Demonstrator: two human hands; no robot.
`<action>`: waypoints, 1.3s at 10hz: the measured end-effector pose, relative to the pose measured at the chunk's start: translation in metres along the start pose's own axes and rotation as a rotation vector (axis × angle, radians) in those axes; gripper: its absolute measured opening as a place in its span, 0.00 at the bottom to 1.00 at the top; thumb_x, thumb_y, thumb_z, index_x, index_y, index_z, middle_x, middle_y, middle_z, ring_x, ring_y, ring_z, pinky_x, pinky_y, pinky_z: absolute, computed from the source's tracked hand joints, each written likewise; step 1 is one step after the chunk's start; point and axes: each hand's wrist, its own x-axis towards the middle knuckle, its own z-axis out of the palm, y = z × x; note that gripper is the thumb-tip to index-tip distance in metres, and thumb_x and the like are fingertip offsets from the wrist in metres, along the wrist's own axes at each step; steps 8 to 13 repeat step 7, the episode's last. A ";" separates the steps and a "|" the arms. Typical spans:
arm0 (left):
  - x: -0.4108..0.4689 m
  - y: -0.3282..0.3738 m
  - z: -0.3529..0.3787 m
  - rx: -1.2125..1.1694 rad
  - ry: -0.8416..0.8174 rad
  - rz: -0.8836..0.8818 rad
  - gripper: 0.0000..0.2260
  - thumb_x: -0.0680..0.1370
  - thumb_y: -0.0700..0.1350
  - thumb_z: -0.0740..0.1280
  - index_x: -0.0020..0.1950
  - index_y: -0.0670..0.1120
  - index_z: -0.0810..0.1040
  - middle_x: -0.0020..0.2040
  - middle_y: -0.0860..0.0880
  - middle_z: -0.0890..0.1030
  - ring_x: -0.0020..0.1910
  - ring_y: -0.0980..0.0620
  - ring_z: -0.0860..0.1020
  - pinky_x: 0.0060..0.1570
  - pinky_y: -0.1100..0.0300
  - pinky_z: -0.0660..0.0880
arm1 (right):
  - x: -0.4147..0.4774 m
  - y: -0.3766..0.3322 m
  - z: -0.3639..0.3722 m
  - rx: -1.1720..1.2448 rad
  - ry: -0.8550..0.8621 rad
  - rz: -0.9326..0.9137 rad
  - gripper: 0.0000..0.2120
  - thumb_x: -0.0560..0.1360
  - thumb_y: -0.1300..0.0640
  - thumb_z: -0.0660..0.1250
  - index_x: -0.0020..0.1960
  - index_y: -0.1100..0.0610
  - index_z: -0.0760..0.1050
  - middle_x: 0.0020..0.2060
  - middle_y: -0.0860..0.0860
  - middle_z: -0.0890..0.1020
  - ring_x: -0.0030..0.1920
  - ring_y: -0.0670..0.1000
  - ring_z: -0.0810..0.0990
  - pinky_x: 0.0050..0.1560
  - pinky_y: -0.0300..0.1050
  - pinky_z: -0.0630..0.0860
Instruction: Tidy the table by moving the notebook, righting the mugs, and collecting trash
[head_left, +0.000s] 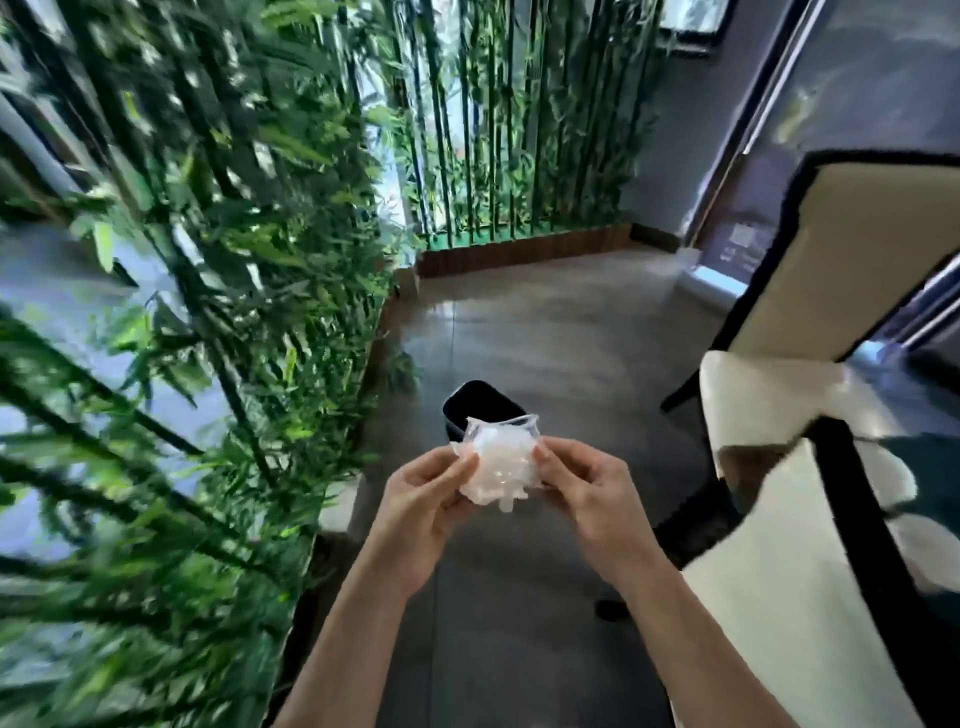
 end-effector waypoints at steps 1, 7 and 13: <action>0.092 -0.010 -0.009 0.030 0.081 -0.066 0.07 0.71 0.42 0.74 0.46 0.42 0.89 0.43 0.43 0.88 0.38 0.52 0.87 0.40 0.60 0.84 | 0.092 0.028 -0.004 -0.064 -0.008 0.052 0.07 0.79 0.59 0.73 0.53 0.54 0.88 0.49 0.55 0.90 0.50 0.54 0.88 0.62 0.59 0.82; 0.628 -0.325 -0.147 0.939 0.526 -0.617 0.20 0.83 0.59 0.62 0.53 0.43 0.83 0.60 0.38 0.84 0.63 0.38 0.80 0.56 0.51 0.73 | 0.584 0.485 -0.071 -0.314 -0.009 0.791 0.20 0.80 0.56 0.68 0.70 0.61 0.76 0.60 0.59 0.84 0.46 0.51 0.81 0.50 0.47 0.83; 0.628 -0.325 -0.147 0.939 0.526 -0.617 0.20 0.83 0.59 0.62 0.53 0.43 0.83 0.60 0.38 0.84 0.63 0.38 0.80 0.56 0.51 0.73 | 0.584 0.485 -0.071 -0.314 -0.009 0.791 0.20 0.80 0.56 0.68 0.70 0.61 0.76 0.60 0.59 0.84 0.46 0.51 0.81 0.50 0.47 0.83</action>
